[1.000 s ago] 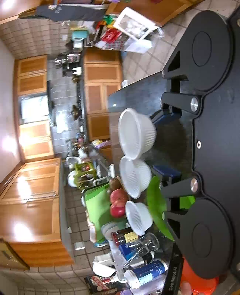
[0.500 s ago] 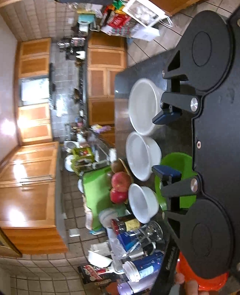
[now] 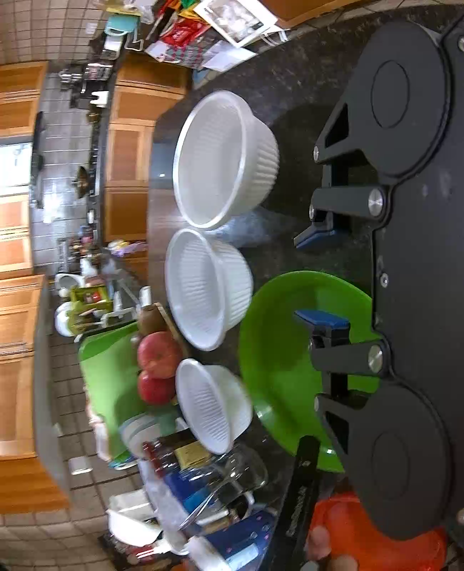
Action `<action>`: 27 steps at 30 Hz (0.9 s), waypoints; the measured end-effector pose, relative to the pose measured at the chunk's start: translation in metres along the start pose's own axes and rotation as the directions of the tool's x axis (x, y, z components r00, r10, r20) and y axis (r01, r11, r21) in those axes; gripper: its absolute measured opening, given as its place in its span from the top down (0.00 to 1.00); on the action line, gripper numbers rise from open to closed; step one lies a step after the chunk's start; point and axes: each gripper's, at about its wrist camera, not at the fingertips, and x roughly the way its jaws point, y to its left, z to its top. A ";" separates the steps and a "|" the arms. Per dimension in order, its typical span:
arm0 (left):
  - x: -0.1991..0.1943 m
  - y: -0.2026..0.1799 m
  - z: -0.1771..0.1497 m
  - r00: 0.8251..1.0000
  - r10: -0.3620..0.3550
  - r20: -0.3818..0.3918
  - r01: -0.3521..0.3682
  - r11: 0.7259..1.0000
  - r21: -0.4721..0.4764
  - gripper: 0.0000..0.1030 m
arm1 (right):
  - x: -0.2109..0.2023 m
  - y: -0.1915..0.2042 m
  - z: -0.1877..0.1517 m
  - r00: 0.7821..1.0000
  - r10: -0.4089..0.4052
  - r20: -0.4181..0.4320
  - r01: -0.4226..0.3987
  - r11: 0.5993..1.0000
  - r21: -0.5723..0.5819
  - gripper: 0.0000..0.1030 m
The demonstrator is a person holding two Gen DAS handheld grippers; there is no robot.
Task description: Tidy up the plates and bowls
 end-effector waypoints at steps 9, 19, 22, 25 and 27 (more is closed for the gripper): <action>0.011 0.006 0.004 0.999 -0.029 -0.029 0.030 0.999 0.013 0.43 | 0.021 0.005 -0.001 0.998 -0.013 -0.054 0.015 1.000 0.023 0.73; 0.013 0.003 0.005 0.999 -0.034 -0.033 0.035 0.999 0.023 0.56 | 0.030 0.007 -0.002 0.997 -0.014 -0.074 0.015 1.000 0.012 0.84; 0.013 0.001 0.005 0.999 -0.041 -0.029 0.041 0.999 0.026 0.64 | 0.030 0.005 -0.001 0.997 -0.012 -0.079 0.014 1.000 0.026 0.86; 0.014 0.000 0.004 0.999 -0.034 -0.023 0.035 0.999 0.021 0.66 | 0.031 0.003 -0.001 0.997 -0.008 -0.079 0.011 0.999 0.039 0.86; 0.014 0.000 0.004 0.999 -0.038 -0.024 0.038 0.999 0.015 0.66 | 0.031 0.003 -0.001 0.997 -0.012 -0.077 0.015 0.999 0.042 0.87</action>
